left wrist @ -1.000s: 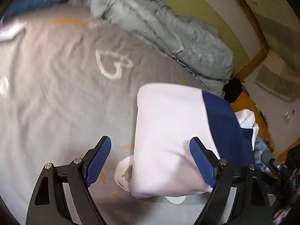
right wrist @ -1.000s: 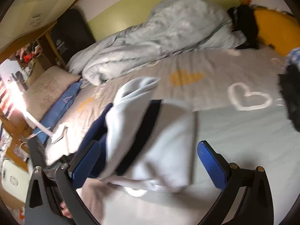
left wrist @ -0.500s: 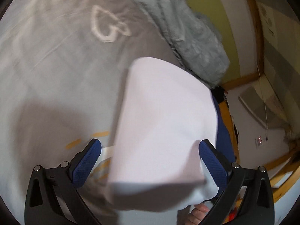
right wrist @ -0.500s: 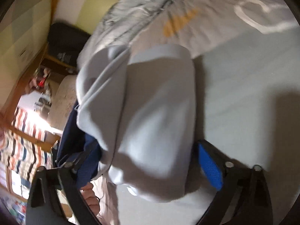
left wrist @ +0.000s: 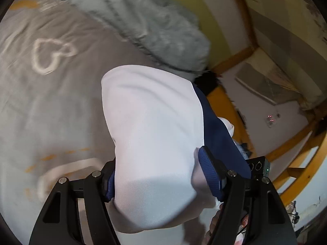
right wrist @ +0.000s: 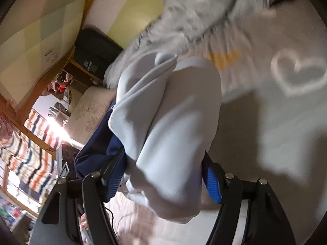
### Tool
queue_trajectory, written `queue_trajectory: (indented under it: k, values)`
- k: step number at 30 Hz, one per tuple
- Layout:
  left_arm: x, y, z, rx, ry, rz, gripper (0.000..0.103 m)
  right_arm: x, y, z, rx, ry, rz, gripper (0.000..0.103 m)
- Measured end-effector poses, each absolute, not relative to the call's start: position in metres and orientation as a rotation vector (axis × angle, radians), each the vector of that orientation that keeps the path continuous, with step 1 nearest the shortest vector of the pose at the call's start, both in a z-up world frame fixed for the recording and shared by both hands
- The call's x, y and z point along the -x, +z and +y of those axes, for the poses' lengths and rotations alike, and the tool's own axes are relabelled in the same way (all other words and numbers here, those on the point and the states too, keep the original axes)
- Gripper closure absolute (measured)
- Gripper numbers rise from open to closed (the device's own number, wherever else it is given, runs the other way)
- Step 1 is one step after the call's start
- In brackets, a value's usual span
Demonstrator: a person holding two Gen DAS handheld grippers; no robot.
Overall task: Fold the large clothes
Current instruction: 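Lift the folded jacket with both grippers and carry it toward the clothes stack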
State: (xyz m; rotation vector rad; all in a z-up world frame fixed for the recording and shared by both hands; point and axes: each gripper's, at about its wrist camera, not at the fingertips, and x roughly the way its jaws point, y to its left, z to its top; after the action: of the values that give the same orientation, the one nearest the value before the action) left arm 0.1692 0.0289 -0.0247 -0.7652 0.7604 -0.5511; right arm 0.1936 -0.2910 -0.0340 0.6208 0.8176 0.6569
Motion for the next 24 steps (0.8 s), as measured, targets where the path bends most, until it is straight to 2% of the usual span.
queue_trajectory:
  k: [5,12,19,22,24]
  values:
    - [-0.18,0.035,-0.033,0.685,-0.694,0.7,0.035,-0.166,0.026,-0.355,-0.605,0.597,0.732,0.036]
    - [-0.219,0.097,-0.175,0.624,-0.907,0.66,0.035,-0.141,0.097,-0.491,-0.604,0.439,0.656,0.033]
    - [-0.269,0.11,-0.333,0.612,-1.072,0.751,0.035,-0.132,0.122,-0.623,-0.653,0.165,0.612,0.033]
    - [-0.283,0.098,-0.389,0.609,-1.125,0.814,0.034,-0.122,0.12,-0.66,-0.682,-0.012,0.605,0.032]
    - [-0.29,0.075,-0.419,0.604,-1.123,0.888,0.034,-0.123,0.115,-0.667,-0.629,-0.187,0.668,0.032]
